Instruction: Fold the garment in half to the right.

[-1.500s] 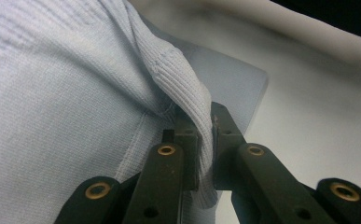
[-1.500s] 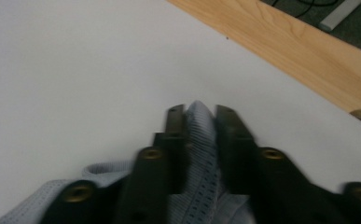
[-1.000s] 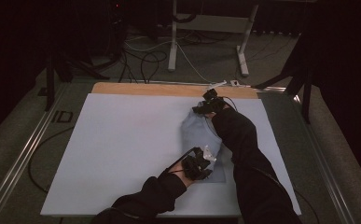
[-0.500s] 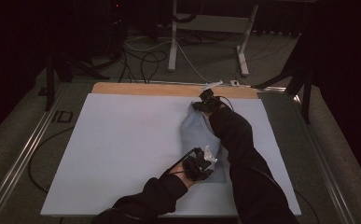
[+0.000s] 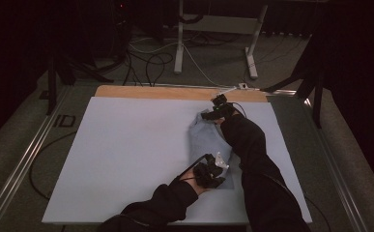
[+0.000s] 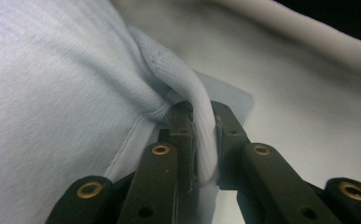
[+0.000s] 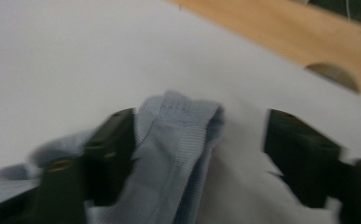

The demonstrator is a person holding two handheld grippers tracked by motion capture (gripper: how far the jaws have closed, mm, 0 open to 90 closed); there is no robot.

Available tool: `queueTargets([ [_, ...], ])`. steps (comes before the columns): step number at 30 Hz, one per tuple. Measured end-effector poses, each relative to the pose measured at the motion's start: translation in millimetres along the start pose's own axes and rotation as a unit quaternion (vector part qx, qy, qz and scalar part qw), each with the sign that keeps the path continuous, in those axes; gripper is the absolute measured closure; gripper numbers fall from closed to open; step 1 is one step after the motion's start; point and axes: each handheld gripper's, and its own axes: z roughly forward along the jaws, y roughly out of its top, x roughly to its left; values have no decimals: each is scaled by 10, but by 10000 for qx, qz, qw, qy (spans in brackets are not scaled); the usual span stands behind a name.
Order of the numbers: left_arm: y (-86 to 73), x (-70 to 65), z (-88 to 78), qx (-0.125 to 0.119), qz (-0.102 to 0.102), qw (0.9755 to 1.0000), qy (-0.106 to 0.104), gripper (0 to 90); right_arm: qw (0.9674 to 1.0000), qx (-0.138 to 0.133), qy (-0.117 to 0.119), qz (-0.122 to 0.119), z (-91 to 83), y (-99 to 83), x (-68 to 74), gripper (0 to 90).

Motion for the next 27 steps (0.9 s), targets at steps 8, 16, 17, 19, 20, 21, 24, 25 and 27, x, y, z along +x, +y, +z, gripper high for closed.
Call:
queueTargets([
  [8, 46, -109, 120, 98, 118, 9996, -221, 764, 9991, -277, 305, -52, -271, 42, 20, 97],
  [16, 63, -185, 163, 96, 234, 9983, -534, 662, 9985, -240, 478, -135, -284, 14, 99, 94],
  [17, 60, -186, 162, 77, 234, 9982, -553, 654, 9985, -243, 470, -135, -282, 11, 106, 94],
  [19, 58, -189, 157, 52, 273, 9974, -671, 629, 9983, -240, 501, -160, -282, 14, 120, 93],
  [20, 56, -195, 157, 19, 276, 9971, -705, 629, 9982, -250, 500, -198, -286, 18, 126, 93],
  [21, 56, -196, 152, -32, 273, 9966, -781, 623, 9982, -269, 508, -195, -293, 24, 135, 93],
  [24, 63, -218, 117, -76, 331, 9960, -826, 612, 9979, -315, 510, -227, -310, 37, 154, 93],
  [25, 65, -221, 98, -103, 335, 9956, -863, 600, 9978, -319, 507, -279, -317, 42, 156, 93],
  [27, 69, -215, 30, -217, 320, 9957, -837, 575, 9976, -352, 533, -271, -339, 48, 164, 93],
])
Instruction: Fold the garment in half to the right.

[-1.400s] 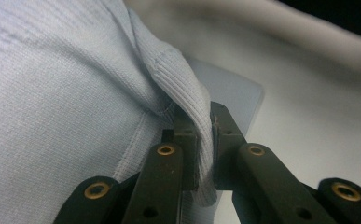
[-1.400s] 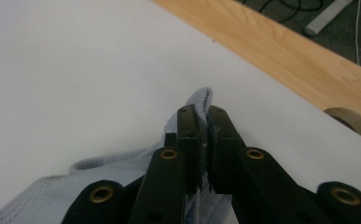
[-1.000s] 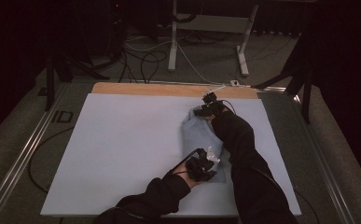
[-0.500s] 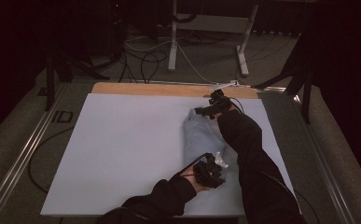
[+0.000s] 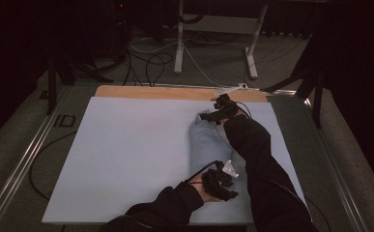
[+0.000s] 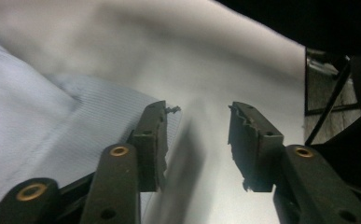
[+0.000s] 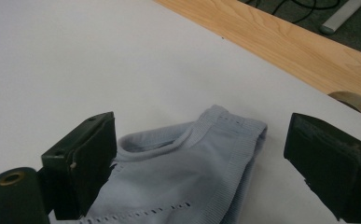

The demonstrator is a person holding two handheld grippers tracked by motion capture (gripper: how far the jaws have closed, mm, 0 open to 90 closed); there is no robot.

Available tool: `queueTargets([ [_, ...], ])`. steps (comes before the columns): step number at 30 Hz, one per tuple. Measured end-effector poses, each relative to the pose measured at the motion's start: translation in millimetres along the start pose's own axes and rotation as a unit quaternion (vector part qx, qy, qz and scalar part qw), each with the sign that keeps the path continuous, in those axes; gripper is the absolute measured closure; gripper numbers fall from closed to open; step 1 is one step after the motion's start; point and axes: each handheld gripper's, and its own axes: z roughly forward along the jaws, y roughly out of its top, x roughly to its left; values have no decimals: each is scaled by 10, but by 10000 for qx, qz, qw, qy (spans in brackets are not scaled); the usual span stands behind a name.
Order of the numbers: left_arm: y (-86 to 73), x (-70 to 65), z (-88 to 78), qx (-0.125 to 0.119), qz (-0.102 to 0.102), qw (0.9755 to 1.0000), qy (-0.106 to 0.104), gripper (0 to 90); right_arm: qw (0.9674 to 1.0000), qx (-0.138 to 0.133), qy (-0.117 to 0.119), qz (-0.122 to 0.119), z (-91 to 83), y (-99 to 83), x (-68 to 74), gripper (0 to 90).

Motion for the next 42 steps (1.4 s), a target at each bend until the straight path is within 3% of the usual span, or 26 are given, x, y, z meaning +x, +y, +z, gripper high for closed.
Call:
queueTargets([
  [3, 13, 12, -125, -120, 64, 9999, 65, 539, 10000, -3, 8, -37, -25, 8, 19, 93],
  [6, 13, 62, -258, -292, -8, 9995, 128, 507, 10000, -59, 18, -46, -52, 15, 32, 93],
  [9, 2, 123, -397, -431, 48, 9990, 111, 457, 9999, -99, -11, -84, -80, 21, 46, 93],
  [11, -16, 169, -476, -567, -23, 9984, -10, 392, 9999, -137, 6, -72, -97, 26, 54, 93],
  [17, -102, 263, -716, -822, 12, 9966, 71, 281, 9998, -173, -6, -131, -137, 42, 92, 93],
  [20, -148, 292, -813, -864, 94, 9962, -92, 189, 9997, -158, -34, -185, -157, 53, 125, 93],
  [24, -223, 318, -938, -987, 88, 9950, -147, 159, 9996, -210, 9, -182, -191, 55, 164, 94],
  [31, -413, 379, -1157, -1032, 135, 9945, 99, 10, 9991, -271, 57, -316, -268, 52, 244, 94],
  [36, -565, 444, -1310, -1057, 104, 9937, 345, 4, 9986, -321, 127, -403, -319, 31, 290, 94],
  [42, -773, 527, -1462, -1080, -80, 9929, 492, 3, 9984, -333, 144, -430, -363, -24, 323, 94],
])
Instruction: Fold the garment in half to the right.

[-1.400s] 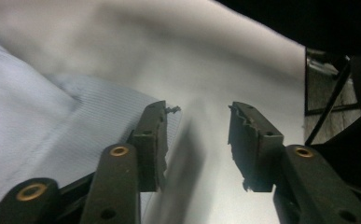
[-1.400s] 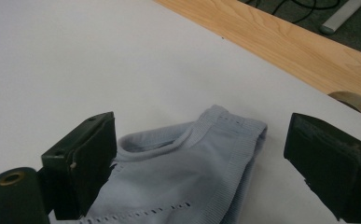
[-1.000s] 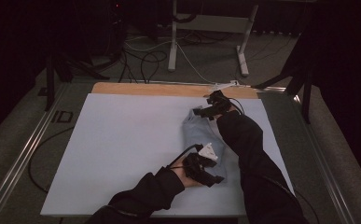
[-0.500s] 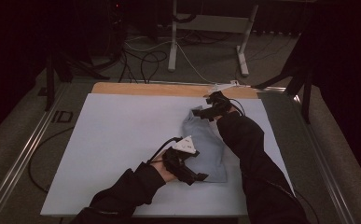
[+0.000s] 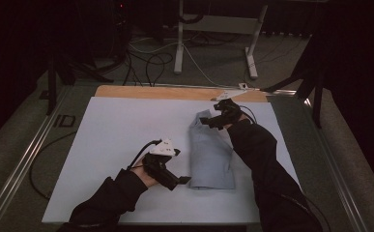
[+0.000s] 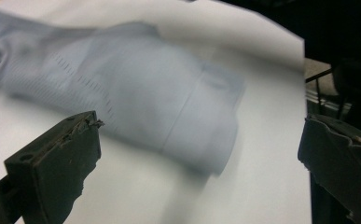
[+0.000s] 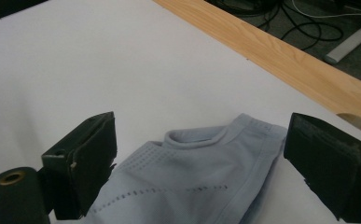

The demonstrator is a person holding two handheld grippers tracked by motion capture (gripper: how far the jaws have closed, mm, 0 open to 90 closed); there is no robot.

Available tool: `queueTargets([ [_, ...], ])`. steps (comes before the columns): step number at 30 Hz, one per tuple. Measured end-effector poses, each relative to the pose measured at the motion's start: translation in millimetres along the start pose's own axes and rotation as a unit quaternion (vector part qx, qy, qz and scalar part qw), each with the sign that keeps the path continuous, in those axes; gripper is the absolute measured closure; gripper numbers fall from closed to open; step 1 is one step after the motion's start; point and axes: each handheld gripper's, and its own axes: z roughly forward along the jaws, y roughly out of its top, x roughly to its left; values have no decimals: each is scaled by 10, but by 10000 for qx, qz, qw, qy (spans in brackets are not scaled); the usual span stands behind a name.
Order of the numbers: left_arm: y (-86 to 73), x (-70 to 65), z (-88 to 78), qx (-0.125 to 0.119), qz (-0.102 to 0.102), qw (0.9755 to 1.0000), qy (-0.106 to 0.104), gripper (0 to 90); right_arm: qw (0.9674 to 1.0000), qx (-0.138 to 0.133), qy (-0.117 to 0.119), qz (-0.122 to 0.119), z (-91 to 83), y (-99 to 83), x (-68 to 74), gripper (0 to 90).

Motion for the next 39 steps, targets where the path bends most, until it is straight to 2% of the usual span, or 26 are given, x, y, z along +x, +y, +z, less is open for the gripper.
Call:
queueTargets([
  [4, -150, 48, -116, -12, -83, 9999, 104, 3, 10000, -27, -23, -2, -38, -32, 2, 95],
  [8, -335, 93, -248, -74, -165, 9991, 374, 3, 10000, -51, -65, 24, -77, -64, -17, 96],
  [11, -487, 141, -357, -167, -368, 9977, 539, 3, 9999, -82, -94, 50, -97, -90, -39, 96],
  [14, -641, 171, -471, -236, -422, 9960, 750, 4, 9999, 17, -109, 75, -85, -116, -46, 96],
  [16, -743, 196, -549, -275, -521, 9944, 874, 4, 9997, 40, -61, 217, -75, -139, -54, 95],
  [18, -845, 209, -625, -305, -580, 9933, 948, 4, 9995, 97, -88, 304, -55, -159, -55, 95],
  [20, -945, 219, -684, -289, -662, 9918, 1056, 4, 9993, 82, -14, 377, -49, -191, -55, 95],
  [23, -1068, 203, -755, -308, -697, 9909, 1105, 4, 9990, 114, -20, 430, -50, -262, -36, 113],
  [27, -1189, 168, -819, -241, -700, 9901, 1195, 4, 9985, 86, -72, 542, -113, -386, -29, 152],
  [30, -1253, 156, -858, -225, -678, 9898, 1235, 4, 9981, 191, -129, 568, -158, -484, -1, 178],
  [33, -1289, 151, -902, -308, -705, 9892, 1250, 4, 9982, 156, -136, 571, -235, -588, 38, 221],
  [39, -1334, 185, -975, -499, -682, 9869, 1374, 4, 9976, 122, -192, 651, -377, -799, 119, 232],
])
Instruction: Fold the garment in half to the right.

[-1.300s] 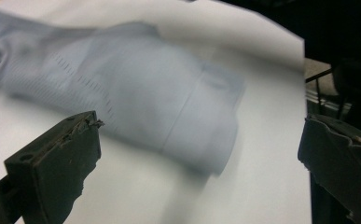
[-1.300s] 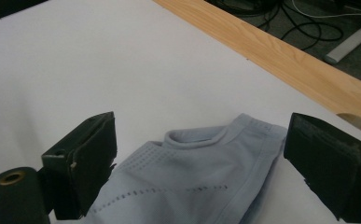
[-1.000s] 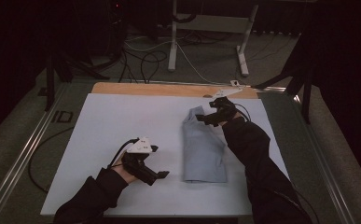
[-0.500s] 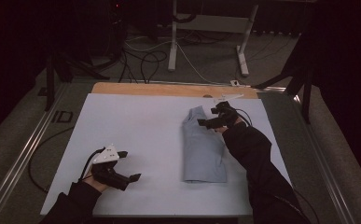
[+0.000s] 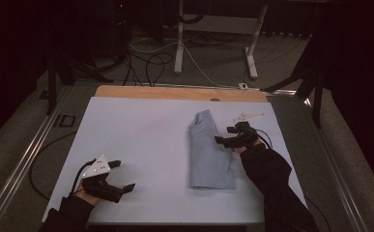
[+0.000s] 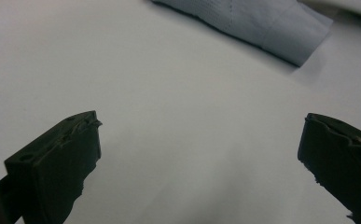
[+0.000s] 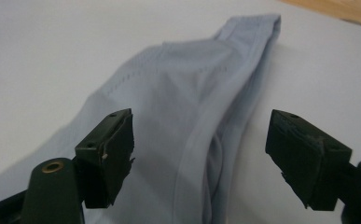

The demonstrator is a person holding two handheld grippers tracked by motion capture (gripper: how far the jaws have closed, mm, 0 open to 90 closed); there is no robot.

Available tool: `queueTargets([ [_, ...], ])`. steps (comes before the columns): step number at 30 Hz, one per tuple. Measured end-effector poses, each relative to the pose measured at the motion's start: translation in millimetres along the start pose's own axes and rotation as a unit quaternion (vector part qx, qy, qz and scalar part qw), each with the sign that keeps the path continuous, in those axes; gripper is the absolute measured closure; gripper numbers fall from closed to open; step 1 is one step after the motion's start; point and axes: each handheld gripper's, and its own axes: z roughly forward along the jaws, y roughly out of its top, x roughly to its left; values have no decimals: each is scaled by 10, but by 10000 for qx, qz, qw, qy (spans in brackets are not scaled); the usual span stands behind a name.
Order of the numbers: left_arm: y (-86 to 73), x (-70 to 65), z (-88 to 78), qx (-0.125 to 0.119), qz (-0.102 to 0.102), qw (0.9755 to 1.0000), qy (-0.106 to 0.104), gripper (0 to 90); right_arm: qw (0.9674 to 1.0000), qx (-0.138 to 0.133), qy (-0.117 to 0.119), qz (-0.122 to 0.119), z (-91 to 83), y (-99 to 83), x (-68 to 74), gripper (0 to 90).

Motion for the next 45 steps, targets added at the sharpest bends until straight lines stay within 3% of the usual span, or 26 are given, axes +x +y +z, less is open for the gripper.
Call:
queueTargets([
  [4, -11, 25, -32, -55, -47, 10000, 45, 4, 9998, -168, 130, 59, -104, -147, 50, 204],
  [7, -18, 45, -49, -104, -47, 9999, 66, 4, 9996, -149, 188, -130, -177, -243, 119, 131],
  [14, -39, 69, -53, -118, -107, 9999, 61, 4, 9982, -355, 404, -274, -310, -435, 289, 126],
  [18, -41, 71, -55, -143, -108, 9998, 46, 4, 9982, -287, 399, -342, -350, -516, 409, 126],
  [21, -42, 71, -63, -160, -80, 9998, 53, 4, 9982, -201, 481, -303, -365, -600, 455, 124],
  [25, -41, 65, -66, -177, -73, 9998, 56, 4, 9988, -44, 400, -267, -402, -733, 481, 144],
  [28, -38, 65, -64, -201, -91, 9997, 45, 4, 9996, 65, 243, -120, -450, -827, 469, 245],
  [29, -40, 65, -64, -215, -102, 9997, 39, 4, 9998, 51, 181, -50, -462, -861, 468, 331],
  [31, -41, 68, -61, -183, -78, 9998, 23, 4, 9999, 142, 29, 16, -473, -916, 465, 412],
  [40, -46, 61, -37, -180, -125, 9997, -77, 4, 9984, 466, 238, 226, -475, -974, 474, 820],
  [45, -40, 49, -39, -207, -107, 9997, -84, 4, 9993, 361, 31, 130, -528, -929, 473, 853],
])
